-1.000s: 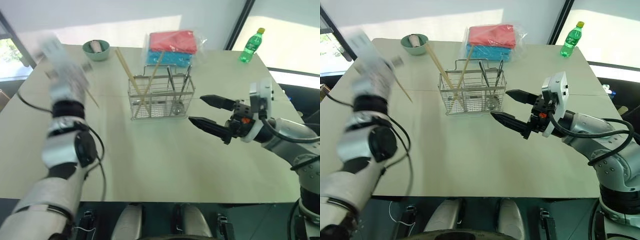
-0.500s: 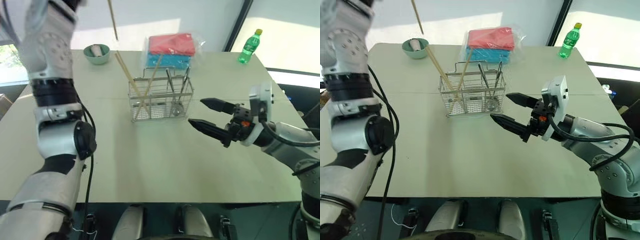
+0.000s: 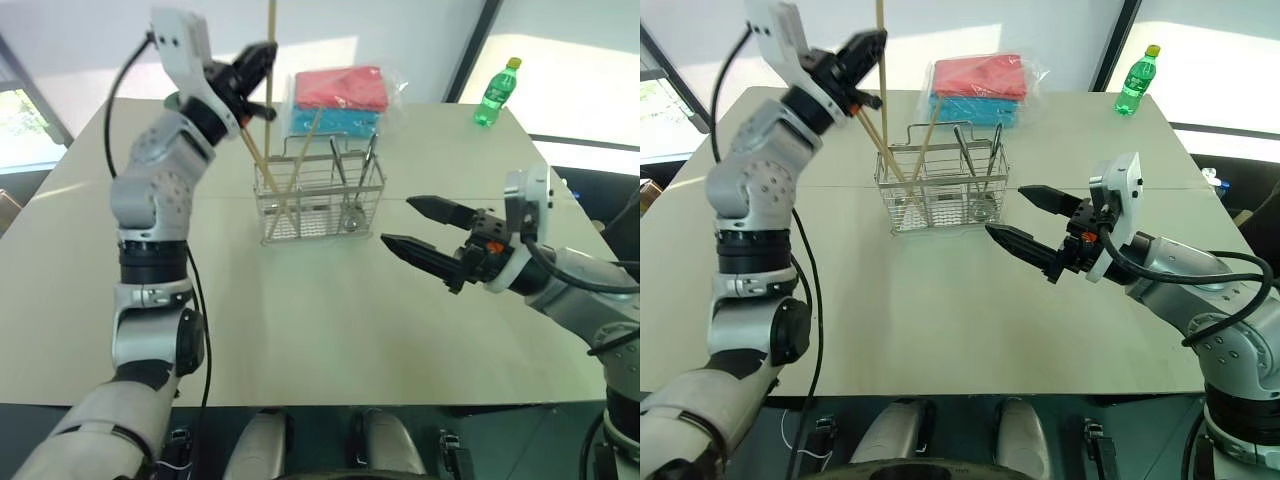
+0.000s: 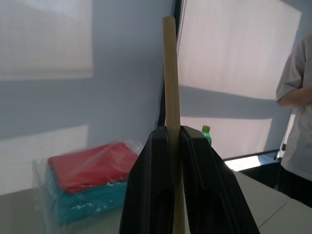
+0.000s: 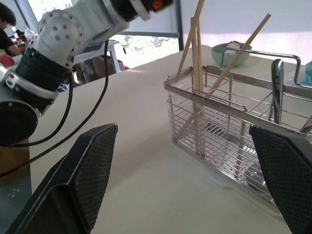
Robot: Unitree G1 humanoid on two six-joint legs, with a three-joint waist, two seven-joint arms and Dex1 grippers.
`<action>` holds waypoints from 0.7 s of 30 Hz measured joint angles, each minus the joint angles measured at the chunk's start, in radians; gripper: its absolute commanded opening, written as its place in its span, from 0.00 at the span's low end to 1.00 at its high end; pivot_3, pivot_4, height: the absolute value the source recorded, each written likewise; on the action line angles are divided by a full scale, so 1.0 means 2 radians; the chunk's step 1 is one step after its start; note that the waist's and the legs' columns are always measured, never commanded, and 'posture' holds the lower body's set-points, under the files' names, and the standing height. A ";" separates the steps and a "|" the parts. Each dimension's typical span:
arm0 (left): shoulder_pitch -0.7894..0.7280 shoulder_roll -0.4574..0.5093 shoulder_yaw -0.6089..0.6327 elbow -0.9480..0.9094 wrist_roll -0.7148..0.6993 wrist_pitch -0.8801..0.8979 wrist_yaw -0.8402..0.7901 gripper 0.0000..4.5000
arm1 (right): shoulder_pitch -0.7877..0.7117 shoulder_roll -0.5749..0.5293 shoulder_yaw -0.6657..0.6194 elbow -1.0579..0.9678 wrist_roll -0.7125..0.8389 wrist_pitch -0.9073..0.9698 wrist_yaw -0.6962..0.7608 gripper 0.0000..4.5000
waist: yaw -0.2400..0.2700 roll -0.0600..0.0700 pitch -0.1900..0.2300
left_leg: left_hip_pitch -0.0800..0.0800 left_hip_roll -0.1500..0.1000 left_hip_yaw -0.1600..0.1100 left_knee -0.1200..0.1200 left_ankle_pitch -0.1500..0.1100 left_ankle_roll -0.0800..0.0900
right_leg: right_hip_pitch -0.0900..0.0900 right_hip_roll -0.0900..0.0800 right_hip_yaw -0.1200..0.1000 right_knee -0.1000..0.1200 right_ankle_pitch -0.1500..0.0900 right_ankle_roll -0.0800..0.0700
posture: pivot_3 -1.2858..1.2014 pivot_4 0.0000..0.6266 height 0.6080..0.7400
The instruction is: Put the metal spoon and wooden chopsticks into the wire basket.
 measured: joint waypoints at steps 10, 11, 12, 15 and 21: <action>0.034 -0.023 -0.006 -0.040 0.010 -0.026 0.011 0.98 | -0.004 0.000 0.000 0.002 0.001 0.000 -0.005 1.00 | 0.000 0.000 0.000 | 0.000 0.000 0.000 0.000 0.000 0.000 | 0.000 0.000 0.000 0.000 0.000 0.000 | 0.52 0.24 0.45; 0.037 -0.023 -0.005 -0.047 0.009 -0.021 0.017 0.98 | -0.005 0.000 0.001 0.004 0.001 0.000 -0.005 1.00 | 0.000 0.000 0.000 | 0.000 0.000 0.000 0.000 0.000 0.000 | 0.000 0.000 0.000 0.000 0.000 0.000 | 0.52 0.24 0.45; 0.038 -0.023 -0.004 -0.050 0.008 -0.019 0.020 0.98 | -0.006 0.000 0.001 0.005 0.001 0.000 -0.005 1.00 | 0.000 0.000 0.000 | 0.000 0.000 0.000 0.000 0.000 0.000 | 0.000 0.000 0.000 0.000 0.000 0.000 | 0.52 0.24 0.45; 0.041 -0.021 0.006 -0.058 0.001 -0.003 0.037 0.98 | -0.012 0.001 0.004 0.005 0.001 0.000 -0.005 1.00 | 0.000 0.000 0.000 | 0.000 0.000 0.000 0.000 0.000 0.000 | 0.000 0.000 0.000 0.000 0.000 0.000 | 0.52 0.24 0.45; 0.002 0.070 0.028 -0.063 -0.017 0.061 0.033 0.98 | -0.018 0.001 0.008 0.012 -0.002 0.000 -0.001 1.00 | -0.003 0.000 0.000 | 0.000 0.001 0.000 0.000 0.000 0.000 | -0.001 0.001 0.000 0.000 0.000 0.000 | 0.52 0.24 0.45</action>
